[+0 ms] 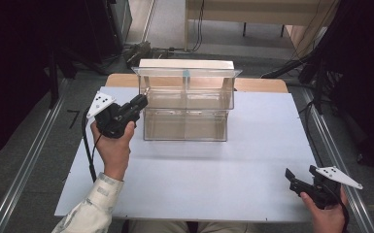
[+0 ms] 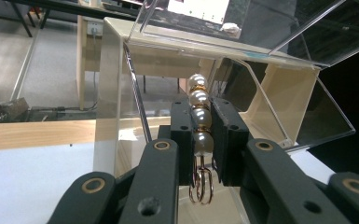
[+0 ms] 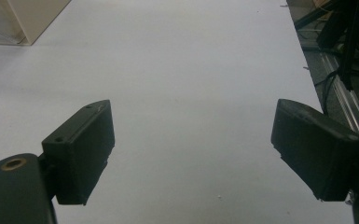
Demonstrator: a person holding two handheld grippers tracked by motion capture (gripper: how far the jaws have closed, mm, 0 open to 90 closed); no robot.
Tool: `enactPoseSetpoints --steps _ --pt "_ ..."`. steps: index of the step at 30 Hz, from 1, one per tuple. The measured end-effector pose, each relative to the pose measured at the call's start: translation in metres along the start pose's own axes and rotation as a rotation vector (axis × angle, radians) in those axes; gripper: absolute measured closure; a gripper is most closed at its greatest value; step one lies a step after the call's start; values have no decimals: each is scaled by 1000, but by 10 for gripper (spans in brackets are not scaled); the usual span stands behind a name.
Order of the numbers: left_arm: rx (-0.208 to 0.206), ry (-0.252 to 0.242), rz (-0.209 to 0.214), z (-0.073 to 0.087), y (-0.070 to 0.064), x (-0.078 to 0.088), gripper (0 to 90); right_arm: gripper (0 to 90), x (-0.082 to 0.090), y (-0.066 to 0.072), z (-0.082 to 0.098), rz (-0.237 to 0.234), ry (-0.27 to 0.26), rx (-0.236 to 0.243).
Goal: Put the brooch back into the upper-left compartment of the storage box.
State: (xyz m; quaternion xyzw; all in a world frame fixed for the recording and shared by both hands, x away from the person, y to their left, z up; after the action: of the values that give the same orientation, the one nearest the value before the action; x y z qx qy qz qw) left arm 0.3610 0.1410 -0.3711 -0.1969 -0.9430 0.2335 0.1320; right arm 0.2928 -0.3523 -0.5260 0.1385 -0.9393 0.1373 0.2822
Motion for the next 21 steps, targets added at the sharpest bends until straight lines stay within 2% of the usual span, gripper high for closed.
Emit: enactPoseSetpoints --steps 13,21 --pt "-9 -4 -17 -4 -2 -14 804 117 0 0 0 -5 0 1" --pt "-35 -7 -26 -5 -6 -20 799 118 0 0 0 -8 0 -1"
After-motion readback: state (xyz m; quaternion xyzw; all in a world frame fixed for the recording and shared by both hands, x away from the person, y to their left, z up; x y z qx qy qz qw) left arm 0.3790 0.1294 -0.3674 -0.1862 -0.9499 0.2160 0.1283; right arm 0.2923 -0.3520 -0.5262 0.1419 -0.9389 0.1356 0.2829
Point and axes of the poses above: each handheld gripper's, and its own axes: x roughly backward along the jaws, z roughly out of its underside, y roughly to its left, the point moved 8 cm from there along -x, roughly forward along the jaws, and after that the axes turned 15 degrees about x, right-handed, at the moved point
